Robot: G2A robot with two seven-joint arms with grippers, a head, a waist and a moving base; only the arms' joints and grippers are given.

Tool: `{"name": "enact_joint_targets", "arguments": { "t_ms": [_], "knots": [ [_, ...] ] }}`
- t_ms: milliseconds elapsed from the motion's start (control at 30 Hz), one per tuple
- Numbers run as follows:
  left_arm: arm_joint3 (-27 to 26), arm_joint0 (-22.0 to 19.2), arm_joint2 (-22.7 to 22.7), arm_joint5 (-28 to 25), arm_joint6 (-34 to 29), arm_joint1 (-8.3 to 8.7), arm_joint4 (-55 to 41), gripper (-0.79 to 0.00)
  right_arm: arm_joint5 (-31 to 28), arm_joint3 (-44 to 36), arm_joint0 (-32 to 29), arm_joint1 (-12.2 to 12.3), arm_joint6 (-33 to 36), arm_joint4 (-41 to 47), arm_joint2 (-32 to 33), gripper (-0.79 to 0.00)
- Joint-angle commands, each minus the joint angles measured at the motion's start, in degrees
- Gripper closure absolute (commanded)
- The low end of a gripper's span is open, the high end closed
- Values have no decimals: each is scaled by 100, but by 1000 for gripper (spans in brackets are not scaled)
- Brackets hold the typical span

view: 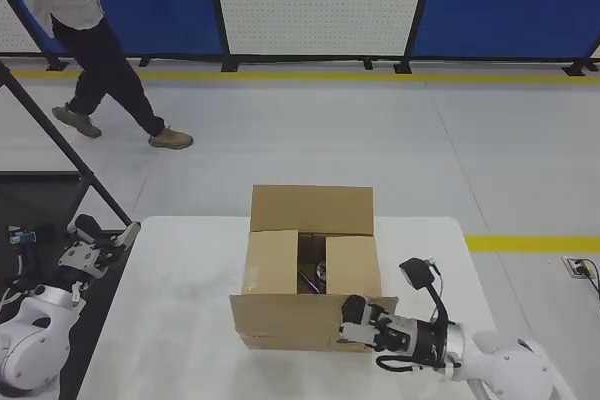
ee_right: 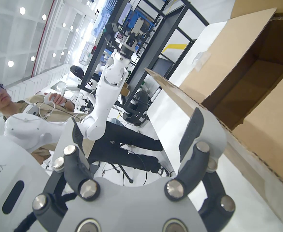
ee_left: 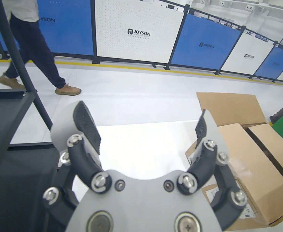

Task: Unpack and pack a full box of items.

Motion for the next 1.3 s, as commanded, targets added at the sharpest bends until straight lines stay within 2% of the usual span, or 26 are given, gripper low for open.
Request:
{"name": "enact_joint_targets", "arguments": {
  "t_ms": [0, 100, 267, 467, 600, 1067, 1133, 1267],
  "knots": [
    [0, 35, 14, 11, 4, -3, -20, -785, 49, 212, 161, -23, -167, -20, -105, -785],
    [78, -19, 72, 17, -55, -2, 7, -785, 63, 448, 312, -55, -363, -36, -250, -785],
    [336, -490, 317, -231, -242, 11, 135, -785, 7, 663, 429, -86, -484, -86, -432, -785],
    [797, -1181, 790, -758, -373, 14, 463, -785, -109, 792, 474, -99, -472, -127, -549, -785],
    [1170, -1624, 1136, -1279, -241, 10, 817, -785, -253, 892, 475, -123, -590, -145, -674, -785],
    [1170, -1624, 1136, -1279, -241, 10, 817, -785, -289, 922, 478, -136, -628, -175, -754, -785],
    [1257, -1616, 1235, -1424, -414, 2, 641, -785, -289, 922, 478, -136, -628, -175, -754, -785],
    [1975, -2284, 1574, -1888, -1102, -55, -534, -785, -258, 832, 430, -145, -777, -160, -760, -785]
  ]
}}
